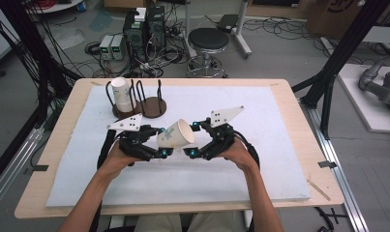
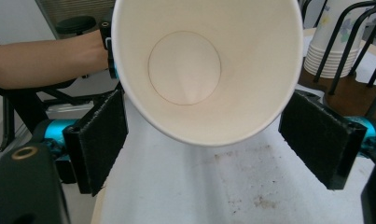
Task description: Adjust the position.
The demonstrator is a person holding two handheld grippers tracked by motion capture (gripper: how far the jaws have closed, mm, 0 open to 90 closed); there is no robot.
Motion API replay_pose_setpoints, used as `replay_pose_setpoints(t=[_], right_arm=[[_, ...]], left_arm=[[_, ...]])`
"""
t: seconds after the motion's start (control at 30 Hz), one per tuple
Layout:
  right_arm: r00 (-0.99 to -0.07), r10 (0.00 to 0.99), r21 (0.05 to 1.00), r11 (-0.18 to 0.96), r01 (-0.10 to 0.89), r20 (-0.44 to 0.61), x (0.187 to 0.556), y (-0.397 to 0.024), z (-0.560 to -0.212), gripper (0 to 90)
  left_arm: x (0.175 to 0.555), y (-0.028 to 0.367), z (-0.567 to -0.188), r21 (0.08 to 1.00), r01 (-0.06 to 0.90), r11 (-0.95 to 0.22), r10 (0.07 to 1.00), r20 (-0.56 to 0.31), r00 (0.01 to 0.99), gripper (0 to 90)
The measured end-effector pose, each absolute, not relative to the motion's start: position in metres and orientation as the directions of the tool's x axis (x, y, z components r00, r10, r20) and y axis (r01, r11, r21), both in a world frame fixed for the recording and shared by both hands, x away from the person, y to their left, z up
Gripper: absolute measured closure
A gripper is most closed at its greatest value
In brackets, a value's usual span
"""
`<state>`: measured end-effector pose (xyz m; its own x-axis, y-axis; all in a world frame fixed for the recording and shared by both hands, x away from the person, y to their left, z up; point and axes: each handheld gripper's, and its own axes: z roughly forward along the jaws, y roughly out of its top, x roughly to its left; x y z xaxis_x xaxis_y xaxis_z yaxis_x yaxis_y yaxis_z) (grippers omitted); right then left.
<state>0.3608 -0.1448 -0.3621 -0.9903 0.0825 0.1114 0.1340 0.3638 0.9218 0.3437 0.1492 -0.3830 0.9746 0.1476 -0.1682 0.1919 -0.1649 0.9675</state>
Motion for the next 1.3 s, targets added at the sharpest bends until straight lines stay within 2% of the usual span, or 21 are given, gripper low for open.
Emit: replay_pose_setpoints(t=[0.87,1.23,1.3], right_arm=[[-0.989,0.039,0.944,0.294,0.146,0.141,0.362,-0.131,-0.364,16.9],[-0.989,0.027,0.949,0.280,0.146,0.144,0.362,-0.129,-0.364,19.6],[-0.990,0.027,0.953,0.271,0.137,0.135,0.363,-0.129,-0.364,23.4]], left_arm=[[0.343,0.143,-0.383,0.970,0.177,-0.165,0.127,-0.157,0.979,35.0],[0.342,0.139,-0.383,0.969,0.173,-0.179,0.117,-0.154,0.981,34.9],[0.342,0.139,-0.384,0.968,0.170,-0.185,0.117,-0.150,0.982,35.0]])
